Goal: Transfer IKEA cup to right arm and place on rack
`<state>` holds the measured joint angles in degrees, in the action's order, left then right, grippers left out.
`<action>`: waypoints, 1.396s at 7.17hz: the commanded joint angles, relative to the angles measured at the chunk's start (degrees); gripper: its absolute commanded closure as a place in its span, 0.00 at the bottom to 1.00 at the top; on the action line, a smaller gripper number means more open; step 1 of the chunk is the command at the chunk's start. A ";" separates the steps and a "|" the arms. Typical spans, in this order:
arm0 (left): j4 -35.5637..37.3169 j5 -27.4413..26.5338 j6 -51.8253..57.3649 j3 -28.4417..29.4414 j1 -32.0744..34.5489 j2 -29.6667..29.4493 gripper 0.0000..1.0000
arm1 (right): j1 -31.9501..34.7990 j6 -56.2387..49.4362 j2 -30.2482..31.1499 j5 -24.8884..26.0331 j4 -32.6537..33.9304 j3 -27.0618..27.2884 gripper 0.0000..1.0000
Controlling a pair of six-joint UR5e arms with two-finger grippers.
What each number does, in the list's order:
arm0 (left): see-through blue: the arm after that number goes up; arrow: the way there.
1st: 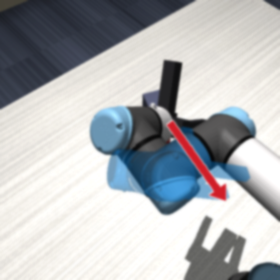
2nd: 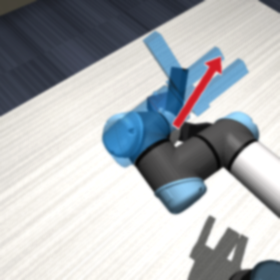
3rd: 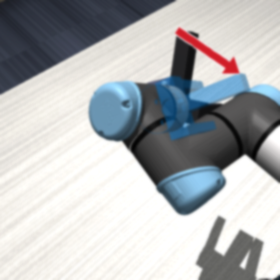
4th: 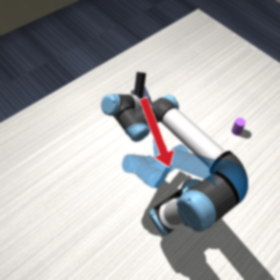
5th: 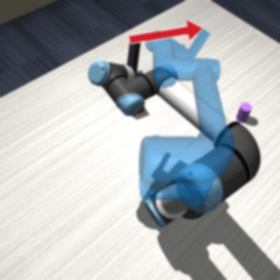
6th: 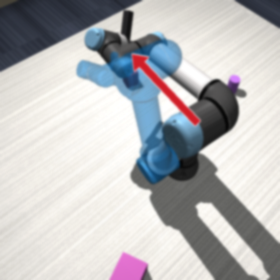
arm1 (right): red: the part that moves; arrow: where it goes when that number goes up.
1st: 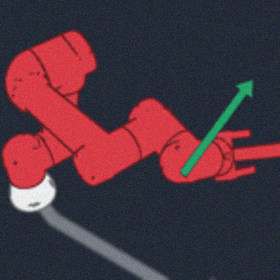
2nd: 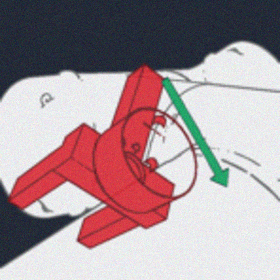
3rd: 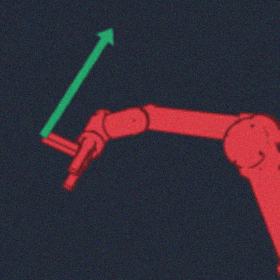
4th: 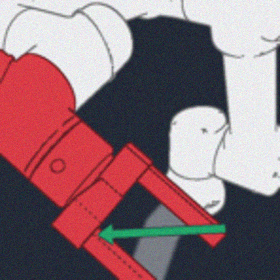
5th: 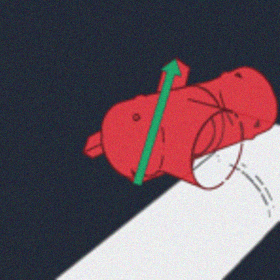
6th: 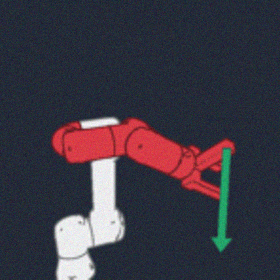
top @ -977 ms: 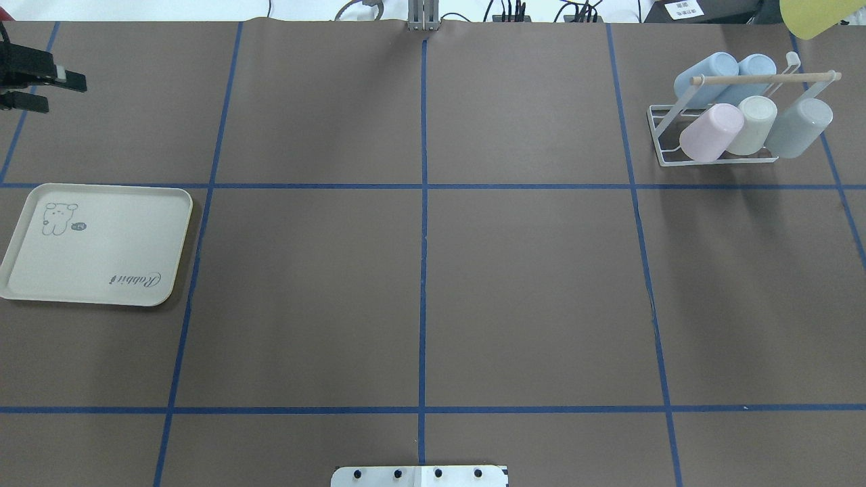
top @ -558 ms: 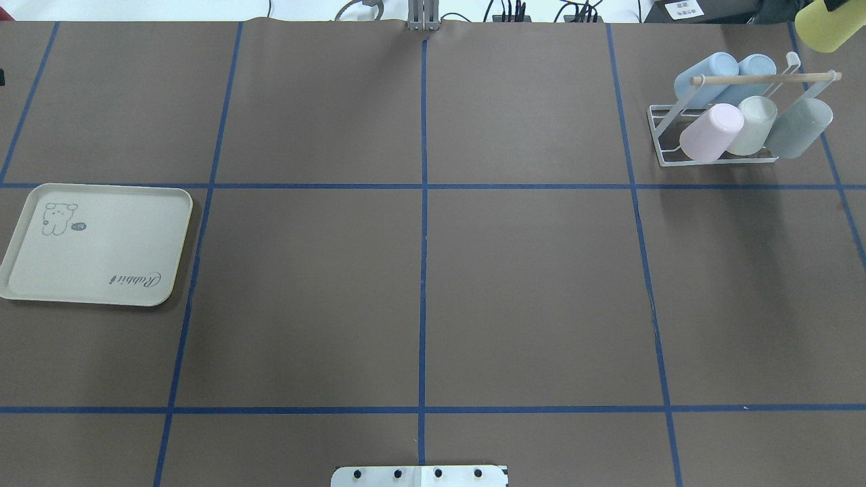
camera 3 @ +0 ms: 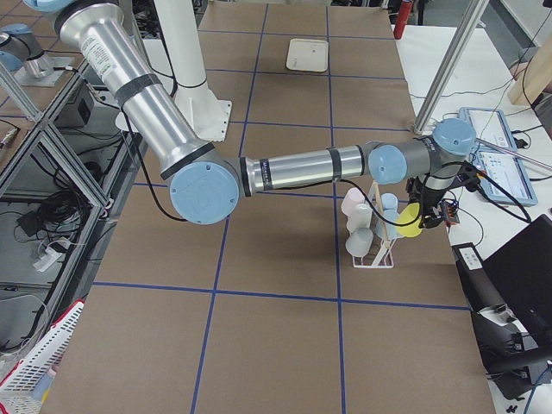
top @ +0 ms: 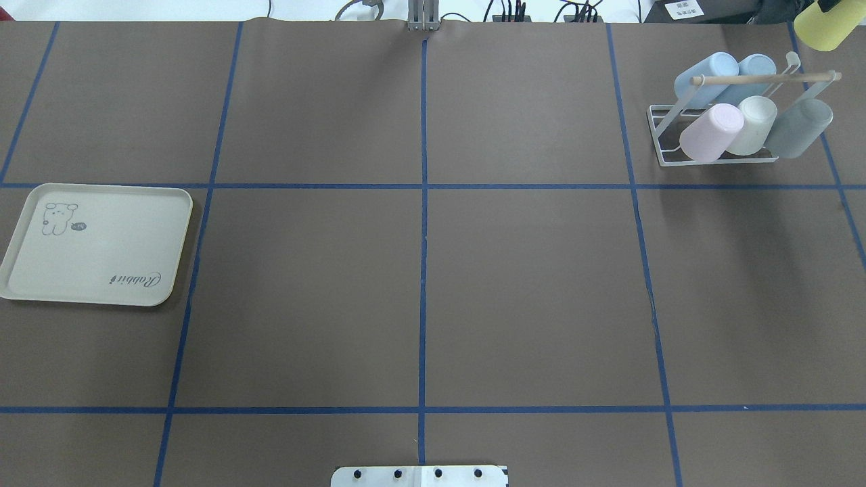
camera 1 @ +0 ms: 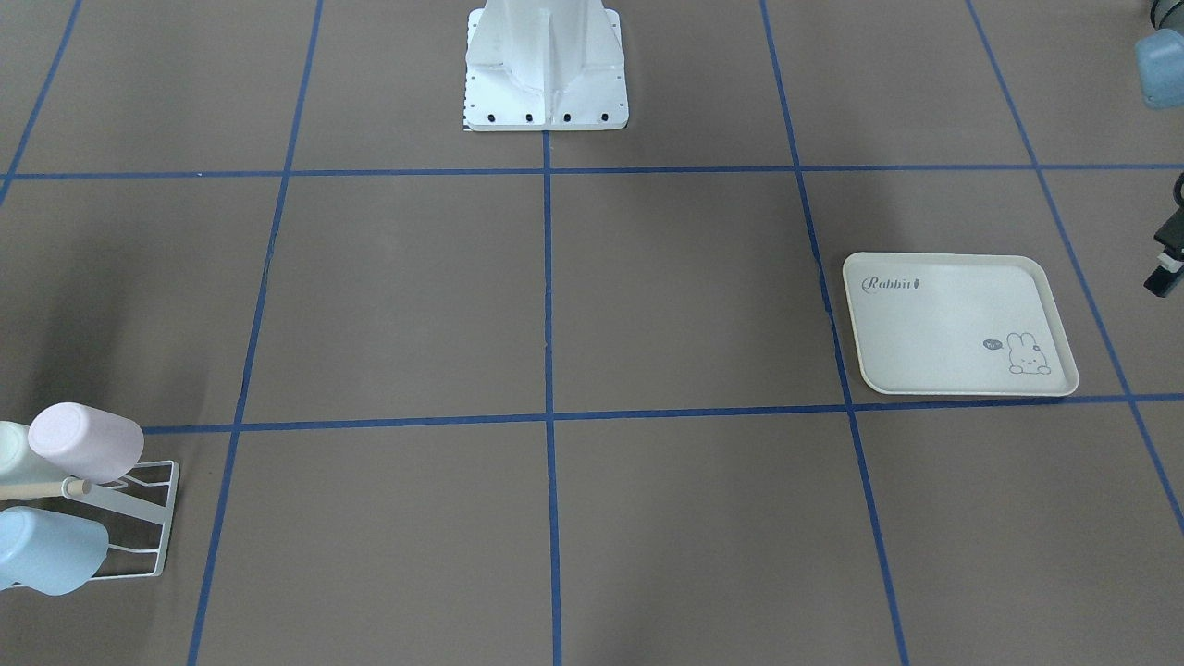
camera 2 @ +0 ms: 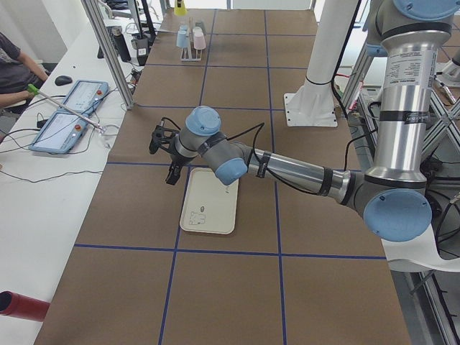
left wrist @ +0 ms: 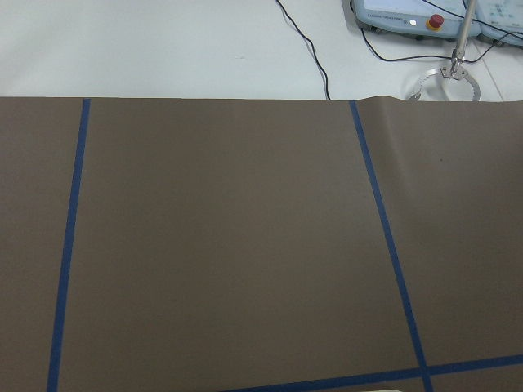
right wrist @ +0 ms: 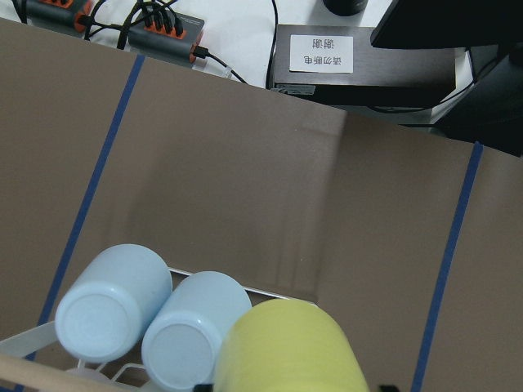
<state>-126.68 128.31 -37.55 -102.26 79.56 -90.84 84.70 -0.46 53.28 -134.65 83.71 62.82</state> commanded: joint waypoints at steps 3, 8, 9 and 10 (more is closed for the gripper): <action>0.03 -1.04 0.02 -0.84 -0.28 0.93 0.00 | -2.25 -0.41 -2.57 1.24 -0.48 -5.60 0.67; 0.03 -1.04 0.02 -1.10 -0.28 0.67 0.00 | -2.87 -2.26 -2.13 1.24 -0.48 -7.27 0.67; 0.11 -1.04 -0.07 -1.45 -0.28 0.75 0.00 | -3.31 -2.26 -2.13 1.24 -0.48 -7.27 0.67; 0.11 -1.04 -0.15 -1.80 -0.28 0.93 0.00 | -3.57 -2.35 -2.13 1.24 -0.48 -7.80 0.67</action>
<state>-126.59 127.27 -37.61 -103.66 79.28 -90.07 81.50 -2.73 51.15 -133.42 83.24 55.51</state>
